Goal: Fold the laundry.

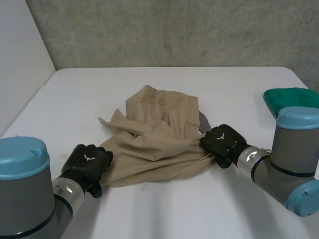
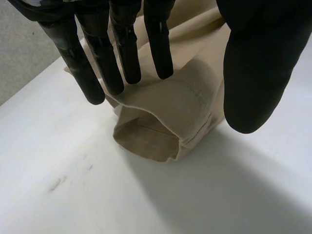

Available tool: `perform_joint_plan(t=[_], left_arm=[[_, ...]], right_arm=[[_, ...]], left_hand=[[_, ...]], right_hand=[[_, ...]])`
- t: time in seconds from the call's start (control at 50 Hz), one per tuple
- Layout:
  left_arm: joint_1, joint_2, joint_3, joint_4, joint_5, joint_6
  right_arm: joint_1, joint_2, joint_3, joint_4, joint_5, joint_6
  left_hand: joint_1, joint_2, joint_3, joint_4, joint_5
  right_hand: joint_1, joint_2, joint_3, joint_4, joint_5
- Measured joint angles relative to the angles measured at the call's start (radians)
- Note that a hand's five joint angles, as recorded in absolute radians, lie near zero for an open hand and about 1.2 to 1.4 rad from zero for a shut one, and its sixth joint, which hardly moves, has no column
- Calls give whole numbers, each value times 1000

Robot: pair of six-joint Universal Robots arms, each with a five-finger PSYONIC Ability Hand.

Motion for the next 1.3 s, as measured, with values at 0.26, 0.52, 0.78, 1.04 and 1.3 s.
perform_joint_plan(t=[0.26, 0.52, 0.78, 1.04, 1.3], left_arm=[[11, -134, 66, 58, -4, 18], [12, -186, 162, 57, -10, 22], [4, 233, 367, -85, -2, 2], [1, 340, 602, -200, -2, -14], [-1, -33, 665, -187, -1, -14]], right_arm=[[0, 12, -17, 9, 2, 42], [-1, -9, -40, 37, 5, 37], [-8, -290, -360, 389, 11, 43], [-7, -417, -696, 528, 10, 134], [39, -119, -769, 553, 49, 137]], left_hand=[[1, 3, 2, 2, 0], [593, 644, 635, 642, 596], [593, 645, 635, 642, 596], [593, 647, 639, 646, 596], [593, 647, 639, 647, 596]], right_hand=[[10, 0, 0, 0, 0], [10, 0, 0, 0, 0], [20, 0, 0, 1, 6], [20, 0, 0, 1, 20], [20, 0, 8, 1, 20]])
